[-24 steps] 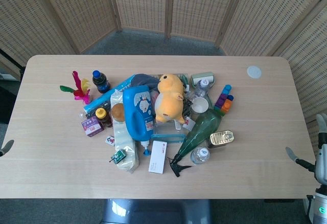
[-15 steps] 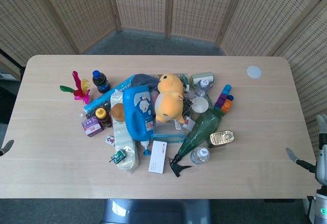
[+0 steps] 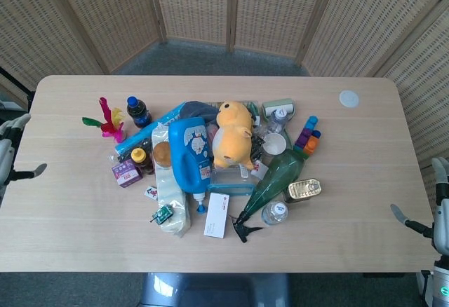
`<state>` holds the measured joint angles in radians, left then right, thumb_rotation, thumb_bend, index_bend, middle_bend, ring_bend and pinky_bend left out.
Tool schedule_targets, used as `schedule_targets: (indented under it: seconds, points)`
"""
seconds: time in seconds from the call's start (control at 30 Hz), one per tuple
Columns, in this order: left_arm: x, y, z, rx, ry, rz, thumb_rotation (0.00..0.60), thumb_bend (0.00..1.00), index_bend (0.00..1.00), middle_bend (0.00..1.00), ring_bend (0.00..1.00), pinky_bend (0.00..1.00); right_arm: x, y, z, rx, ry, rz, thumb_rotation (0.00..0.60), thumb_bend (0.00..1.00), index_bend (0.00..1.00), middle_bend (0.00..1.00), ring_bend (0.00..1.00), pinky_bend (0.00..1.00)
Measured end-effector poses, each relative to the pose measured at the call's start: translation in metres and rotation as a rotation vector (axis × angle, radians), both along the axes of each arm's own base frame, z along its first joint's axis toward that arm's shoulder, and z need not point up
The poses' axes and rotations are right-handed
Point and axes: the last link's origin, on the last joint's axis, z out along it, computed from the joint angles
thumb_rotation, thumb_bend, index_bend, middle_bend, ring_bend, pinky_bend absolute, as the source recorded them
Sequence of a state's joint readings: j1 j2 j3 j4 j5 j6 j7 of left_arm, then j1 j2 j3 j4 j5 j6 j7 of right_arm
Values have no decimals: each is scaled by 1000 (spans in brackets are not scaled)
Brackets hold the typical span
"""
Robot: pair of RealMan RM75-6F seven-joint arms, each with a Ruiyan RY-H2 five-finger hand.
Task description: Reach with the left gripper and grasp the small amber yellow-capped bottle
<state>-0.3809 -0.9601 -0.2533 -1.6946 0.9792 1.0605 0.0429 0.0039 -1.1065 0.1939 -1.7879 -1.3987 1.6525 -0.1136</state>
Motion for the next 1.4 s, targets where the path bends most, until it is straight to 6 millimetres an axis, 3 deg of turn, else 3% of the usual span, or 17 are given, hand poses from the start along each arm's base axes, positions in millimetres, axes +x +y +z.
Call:
schedule_targets:
  seconds: [0.2, 0.5, 0.73, 1.1, 1.4]
  points:
    - [25, 51, -18, -28, 61, -23, 600, 263, 0, 0, 0, 0, -2, 0, 1, 8, -9, -6, 494, 0, 0, 0, 0, 0]
    - [44, 87, -50, -174, 216, -50, 600, 263, 0, 0, 0, 0, -5, 1, 5, 1, -21, -16, 489, 0, 0, 0, 0, 0]
    - [55, 89, -67, -313, 293, -188, 600, 263, 0, 0, 0, 0, -7, 1, 8, -8, -27, -23, 488, 0, 0, 0, 0, 0]
    - [70, 74, -97, -527, 395, -470, 600, 260, 0, 0, 0, 0, -7, 2, 8, -11, -27, -32, 492, 0, 0, 0, 0, 0]
    - [70, 80, -120, -594, 415, -507, 600, 261, 0, 0, 0, 0, -8, 3, 10, -14, -37, -35, 492, 0, 0, 0, 0, 0]
